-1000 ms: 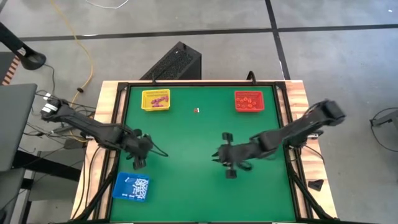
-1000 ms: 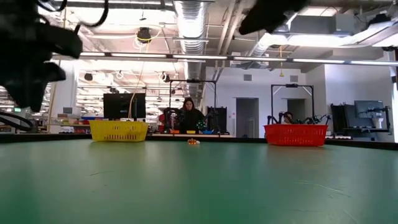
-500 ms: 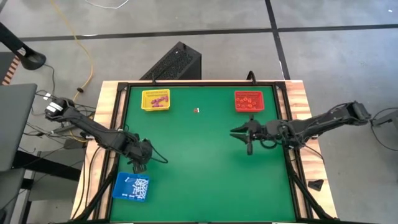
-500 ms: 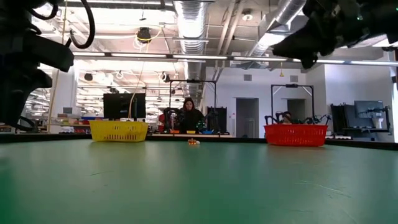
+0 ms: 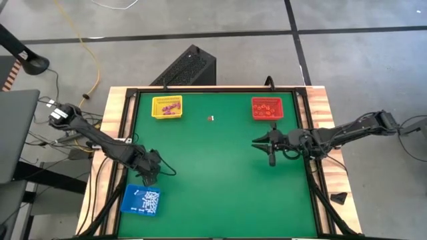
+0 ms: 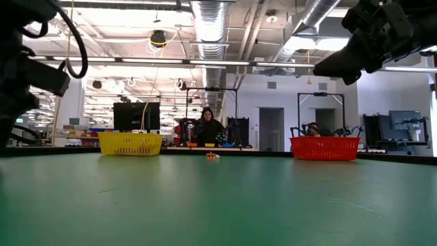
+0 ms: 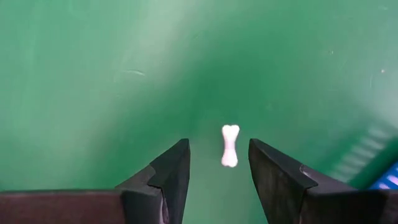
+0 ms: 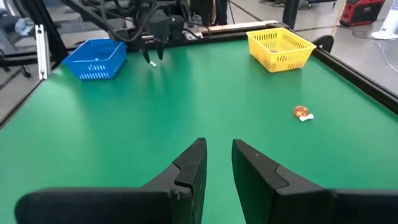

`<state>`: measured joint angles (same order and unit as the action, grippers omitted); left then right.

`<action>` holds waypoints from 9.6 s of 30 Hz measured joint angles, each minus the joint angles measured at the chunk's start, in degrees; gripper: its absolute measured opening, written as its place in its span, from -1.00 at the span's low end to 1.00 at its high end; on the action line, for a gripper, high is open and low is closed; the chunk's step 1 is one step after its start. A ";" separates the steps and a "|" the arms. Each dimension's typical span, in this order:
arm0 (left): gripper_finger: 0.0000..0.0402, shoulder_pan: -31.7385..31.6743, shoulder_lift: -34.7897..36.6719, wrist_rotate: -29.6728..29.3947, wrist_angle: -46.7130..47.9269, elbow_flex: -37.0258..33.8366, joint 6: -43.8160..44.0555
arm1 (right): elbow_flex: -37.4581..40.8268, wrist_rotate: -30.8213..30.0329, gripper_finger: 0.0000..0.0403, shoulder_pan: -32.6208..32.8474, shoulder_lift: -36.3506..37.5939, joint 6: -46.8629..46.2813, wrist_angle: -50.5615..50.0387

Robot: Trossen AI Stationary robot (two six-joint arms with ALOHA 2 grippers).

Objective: Sort Halloween decoration
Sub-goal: Put the white bone toy into the blue bin, then put the pumpkin toy into the orange bin, then put the white bone toy into the blue bin

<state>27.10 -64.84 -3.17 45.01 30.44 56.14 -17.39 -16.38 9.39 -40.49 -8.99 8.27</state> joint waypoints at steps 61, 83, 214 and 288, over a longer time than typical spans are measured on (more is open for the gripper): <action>-0.37 16.97 2.30 21.06 -13.01 5.76 35.73 | -0.07 0.02 -0.46 -0.04 -0.31 -2.56 4.03; -0.74 -9.82 -0.80 14.68 -39.16 5.83 -11.32 | -0.07 0.02 -0.46 -0.11 -0.31 -2.60 4.53; -0.62 -54.40 -40.19 10.75 -49.29 27.23 -60.99 | -1.20 3.85 -0.46 1.40 -0.31 -4.04 11.52; -0.02 -53.38 -65.53 10.88 27.30 87.13 -76.52 | -2.43 1.03 -0.46 -2.52 -2.99 -2.08 7.22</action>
<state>-26.28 -130.37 7.71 72.31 117.58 -20.38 -19.81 -15.36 6.86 -43.48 -11.08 15.50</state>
